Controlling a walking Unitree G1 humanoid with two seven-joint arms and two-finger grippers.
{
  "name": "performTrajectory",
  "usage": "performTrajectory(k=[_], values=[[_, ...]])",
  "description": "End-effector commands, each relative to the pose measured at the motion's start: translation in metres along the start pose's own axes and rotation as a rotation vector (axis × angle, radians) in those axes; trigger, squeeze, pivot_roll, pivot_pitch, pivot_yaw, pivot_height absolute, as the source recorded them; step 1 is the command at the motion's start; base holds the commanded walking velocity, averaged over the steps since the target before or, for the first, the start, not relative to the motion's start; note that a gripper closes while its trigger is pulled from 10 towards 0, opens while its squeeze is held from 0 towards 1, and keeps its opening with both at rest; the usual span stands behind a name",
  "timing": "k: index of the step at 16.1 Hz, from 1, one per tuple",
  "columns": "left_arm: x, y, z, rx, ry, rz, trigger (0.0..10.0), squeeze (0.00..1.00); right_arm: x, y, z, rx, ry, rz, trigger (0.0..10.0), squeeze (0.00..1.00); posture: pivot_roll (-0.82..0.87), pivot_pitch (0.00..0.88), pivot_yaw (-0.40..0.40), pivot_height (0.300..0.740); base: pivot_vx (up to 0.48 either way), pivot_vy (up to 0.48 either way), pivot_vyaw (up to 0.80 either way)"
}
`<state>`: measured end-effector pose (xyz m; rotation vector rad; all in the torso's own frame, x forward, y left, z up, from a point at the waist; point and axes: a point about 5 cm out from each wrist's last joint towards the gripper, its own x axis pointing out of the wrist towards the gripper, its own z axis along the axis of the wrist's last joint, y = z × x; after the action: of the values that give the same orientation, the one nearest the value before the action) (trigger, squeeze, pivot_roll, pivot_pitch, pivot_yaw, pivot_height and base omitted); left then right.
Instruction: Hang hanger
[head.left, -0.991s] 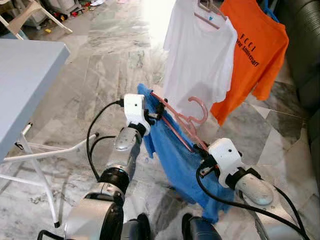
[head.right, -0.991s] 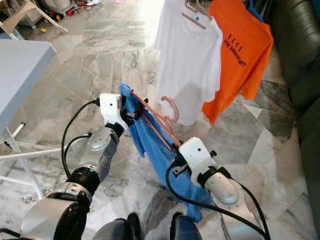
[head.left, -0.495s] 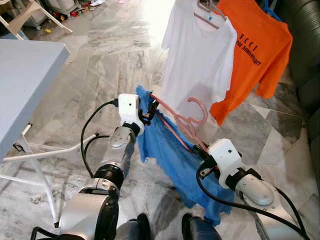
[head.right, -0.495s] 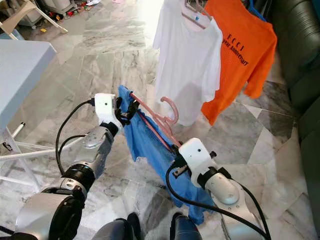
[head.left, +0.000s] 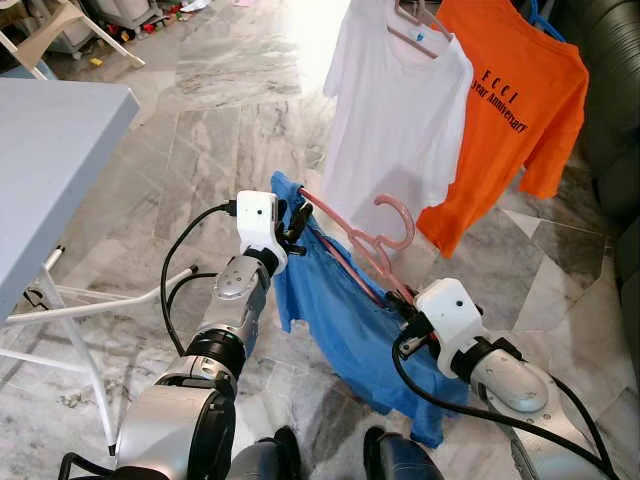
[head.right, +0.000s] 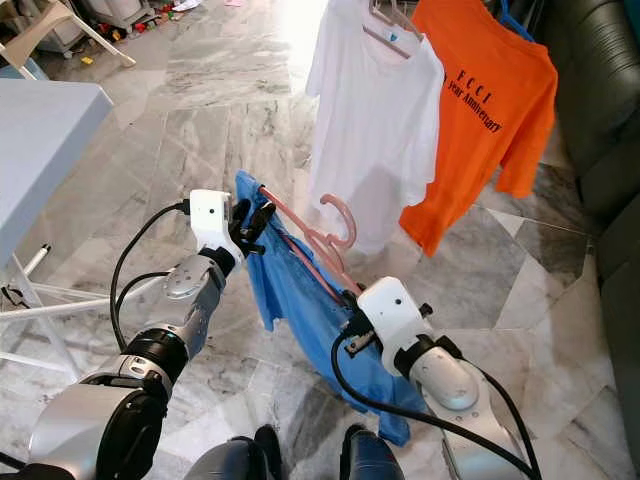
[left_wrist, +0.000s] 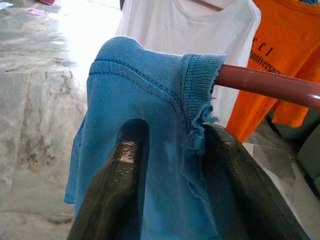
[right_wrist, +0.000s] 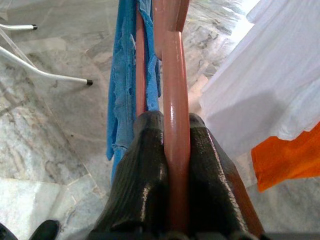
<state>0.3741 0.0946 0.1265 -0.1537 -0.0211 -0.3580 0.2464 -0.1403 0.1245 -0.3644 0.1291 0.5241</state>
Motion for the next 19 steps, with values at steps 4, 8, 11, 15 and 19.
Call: performTrajectory(k=[4,8,11,15,19], values=[[-0.002,0.007,-0.001,0.016,0.013,0.012,0.0,0.00,-0.001,0.005,0.008,0.002,-0.039,0.014,10.0,0.00,-0.25,0.242,0.079,0.740,0.000,0.000,0.00],[-0.001,0.010,0.004,0.036,0.001,0.011,0.0,0.00,0.000,0.004,0.006,0.002,-0.036,0.001,10.0,0.00,-0.25,0.238,0.086,0.740,0.000,0.000,0.00],[0.001,0.015,0.013,0.075,-0.026,0.021,0.0,0.00,-0.001,-0.006,0.001,-0.009,-0.011,-0.065,10.0,0.00,-0.24,0.235,0.085,0.740,0.000,0.000,0.00],[0.001,0.021,0.020,0.082,-0.043,0.037,0.0,0.00,0.003,-0.017,0.003,-0.017,-0.017,-0.110,10.0,0.00,-0.23,0.226,0.084,0.740,0.000,0.000,0.00],[0.001,0.025,0.021,0.086,-0.041,0.064,0.0,0.00,0.002,-0.010,0.002,-0.021,-0.019,-0.058,10.0,0.00,-0.23,0.228,0.081,0.740,0.000,0.000,0.00]])
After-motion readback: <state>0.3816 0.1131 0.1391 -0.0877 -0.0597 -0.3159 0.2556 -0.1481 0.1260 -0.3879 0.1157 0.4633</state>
